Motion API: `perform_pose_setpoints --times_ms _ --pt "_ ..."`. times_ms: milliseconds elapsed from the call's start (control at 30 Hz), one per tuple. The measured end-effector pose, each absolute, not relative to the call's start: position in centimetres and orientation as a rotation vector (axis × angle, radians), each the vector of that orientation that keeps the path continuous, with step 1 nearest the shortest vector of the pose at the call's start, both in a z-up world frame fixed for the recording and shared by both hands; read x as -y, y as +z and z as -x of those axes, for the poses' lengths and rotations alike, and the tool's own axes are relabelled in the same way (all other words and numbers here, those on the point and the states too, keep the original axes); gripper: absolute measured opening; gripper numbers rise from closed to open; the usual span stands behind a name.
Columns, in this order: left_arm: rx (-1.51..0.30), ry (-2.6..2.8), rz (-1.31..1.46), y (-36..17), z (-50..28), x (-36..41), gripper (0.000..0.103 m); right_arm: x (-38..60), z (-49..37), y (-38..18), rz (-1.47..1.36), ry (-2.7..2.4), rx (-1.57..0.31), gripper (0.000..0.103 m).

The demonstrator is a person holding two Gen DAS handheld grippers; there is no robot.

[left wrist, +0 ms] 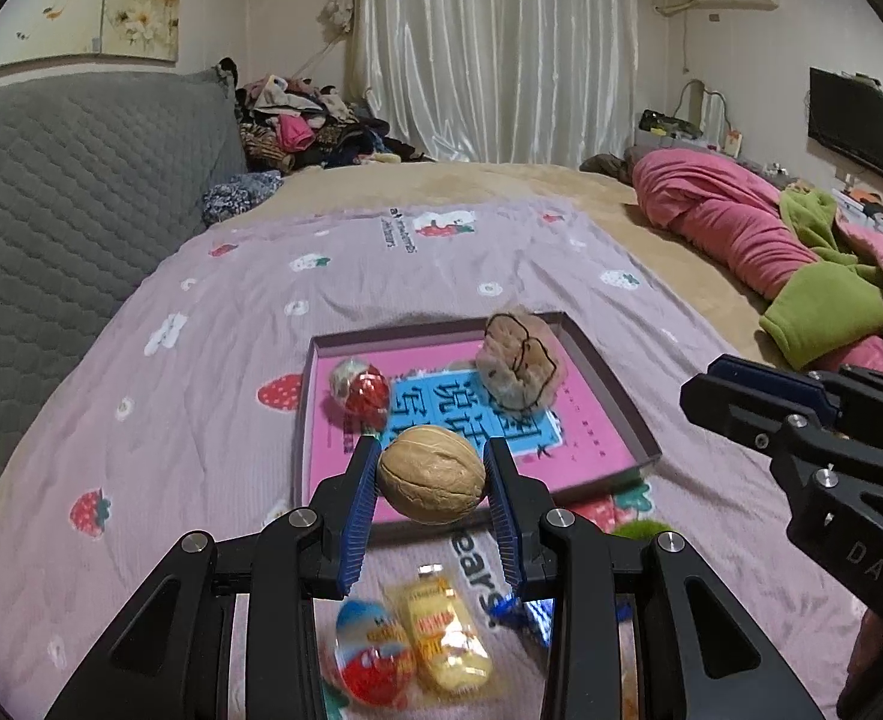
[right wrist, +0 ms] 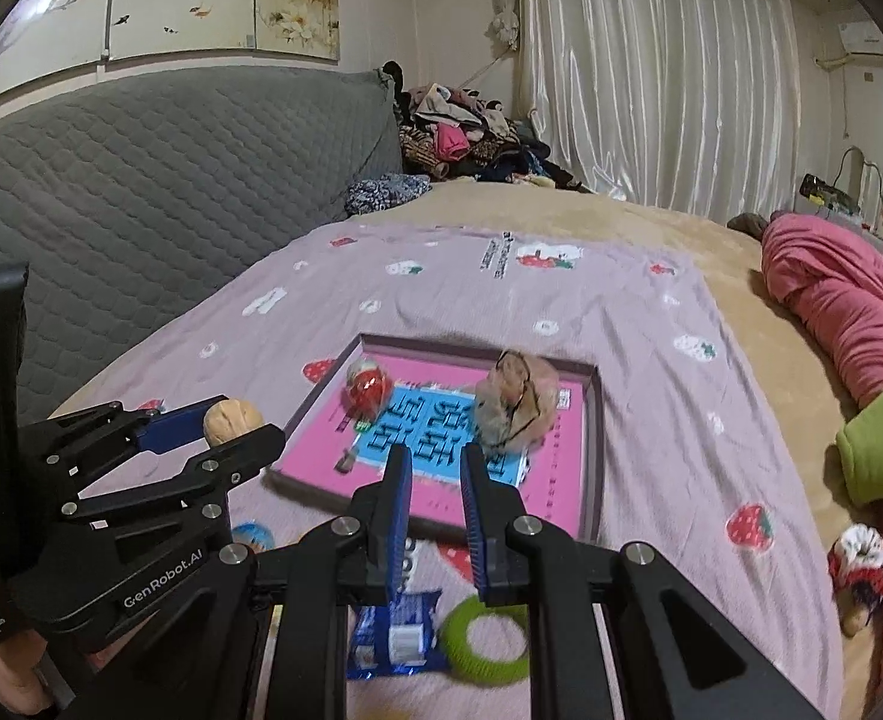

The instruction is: Organize objects

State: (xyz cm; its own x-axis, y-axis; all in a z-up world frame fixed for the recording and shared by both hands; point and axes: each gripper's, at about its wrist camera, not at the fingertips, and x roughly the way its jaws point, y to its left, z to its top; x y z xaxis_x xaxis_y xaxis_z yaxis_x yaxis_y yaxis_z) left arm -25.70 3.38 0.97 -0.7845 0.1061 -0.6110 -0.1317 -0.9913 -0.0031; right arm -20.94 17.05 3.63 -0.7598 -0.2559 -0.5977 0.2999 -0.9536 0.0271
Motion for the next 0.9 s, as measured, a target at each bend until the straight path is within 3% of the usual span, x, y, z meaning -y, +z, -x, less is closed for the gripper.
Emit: perform_pose_setpoints --times_ms 433,700,900 --pt "-0.057 2.886 0.962 1.5 32.3 -2.2 0.036 -17.9 26.3 3.8 -0.859 -2.708 -0.100 0.017" --pt "0.064 2.868 1.018 -1.9 36.3 -0.3 0.036 -18.9 29.8 0.1 -0.894 -2.687 -0.073 0.017" --pt "0.054 2.866 1.081 -5.8 37.4 0.1 0.036 -19.2 31.8 -4.0 -0.935 -2.655 -0.032 0.017"
